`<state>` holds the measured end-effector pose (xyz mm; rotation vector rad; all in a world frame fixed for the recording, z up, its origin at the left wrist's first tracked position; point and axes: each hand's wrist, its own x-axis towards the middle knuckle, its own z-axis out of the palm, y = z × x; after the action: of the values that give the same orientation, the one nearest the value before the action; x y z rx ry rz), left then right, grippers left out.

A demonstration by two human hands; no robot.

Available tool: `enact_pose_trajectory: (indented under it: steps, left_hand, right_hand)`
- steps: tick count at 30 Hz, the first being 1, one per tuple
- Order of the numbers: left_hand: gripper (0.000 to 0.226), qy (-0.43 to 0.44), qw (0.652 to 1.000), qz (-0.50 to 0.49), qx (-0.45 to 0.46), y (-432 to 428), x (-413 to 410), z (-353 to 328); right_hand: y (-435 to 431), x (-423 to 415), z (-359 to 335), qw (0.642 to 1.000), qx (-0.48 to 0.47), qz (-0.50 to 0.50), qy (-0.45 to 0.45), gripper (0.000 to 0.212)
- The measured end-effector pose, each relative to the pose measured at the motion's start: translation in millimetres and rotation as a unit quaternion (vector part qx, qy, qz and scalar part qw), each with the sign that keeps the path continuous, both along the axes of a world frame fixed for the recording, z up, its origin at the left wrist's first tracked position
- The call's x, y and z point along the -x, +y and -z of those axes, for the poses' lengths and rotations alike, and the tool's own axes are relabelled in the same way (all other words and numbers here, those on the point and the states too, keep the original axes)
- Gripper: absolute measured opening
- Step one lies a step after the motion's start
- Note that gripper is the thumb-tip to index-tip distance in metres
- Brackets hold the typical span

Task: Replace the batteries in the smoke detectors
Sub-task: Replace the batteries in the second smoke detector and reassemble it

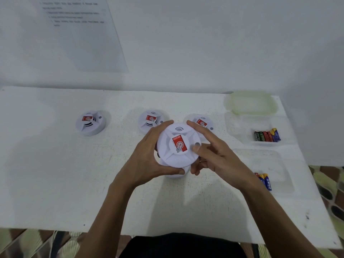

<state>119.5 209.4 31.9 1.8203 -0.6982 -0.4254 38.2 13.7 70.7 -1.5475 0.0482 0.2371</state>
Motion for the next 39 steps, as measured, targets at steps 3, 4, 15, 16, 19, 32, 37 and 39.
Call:
enact_pose_trajectory:
  steps: [3, 4, 15, 16, 19, 32, 37, 39]
  left_hand:
    - [0.068, 0.013, 1.0, 0.016, -0.005, 1.5, -0.7, 1.4]
    - [0.068, 0.009, 1.0, 0.027, 0.0, 1.0, -1.4, 1.6]
    - [0.097, 0.008, 0.999, 0.037, -0.038, 11.2, 1.2, -26.5]
    - [0.097, 0.012, 0.999, 0.038, -0.036, 11.4, 1.5, -27.1]
    - [0.098, 0.026, 0.998, 0.039, -0.033, 11.7, 0.7, -26.5]
    - [0.096, 0.031, 0.999, 0.031, -0.029, 10.7, -1.6, -22.3]
    - [0.097, 0.031, 0.999, 0.031, -0.025, 10.6, -2.5, -19.4]
    - [0.098, 0.031, 0.999, 0.031, -0.024, 11.1, -3.0, -18.7]
  right_hand:
    - [-2.0, 1.3, -3.9, 0.998, 0.056, -0.032, -0.003, 0.082]
    - [-2.2, 1.8, -4.0, 0.997, 0.063, -0.038, -0.004, 0.086]
    - [-3.4, 5.2, -0.1, 0.997, 0.054, -0.053, 0.004, 0.098]
    - [-2.8, 5.4, 0.4, 0.997, 0.055, -0.054, 0.002, 0.098]
    - [-2.0, 4.6, 2.7, 0.997, 0.053, -0.049, 0.003, 0.098]
    - [-2.2, 4.5, 7.2, 0.997, 0.065, -0.036, 0.006, 0.096]
    - [-1.4, 2.0, 9.1, 0.996, 0.084, -0.037, 0.002, 0.095]
    - [-1.2, 1.6, 9.2, 0.995, 0.087, -0.038, 0.002, 0.095]
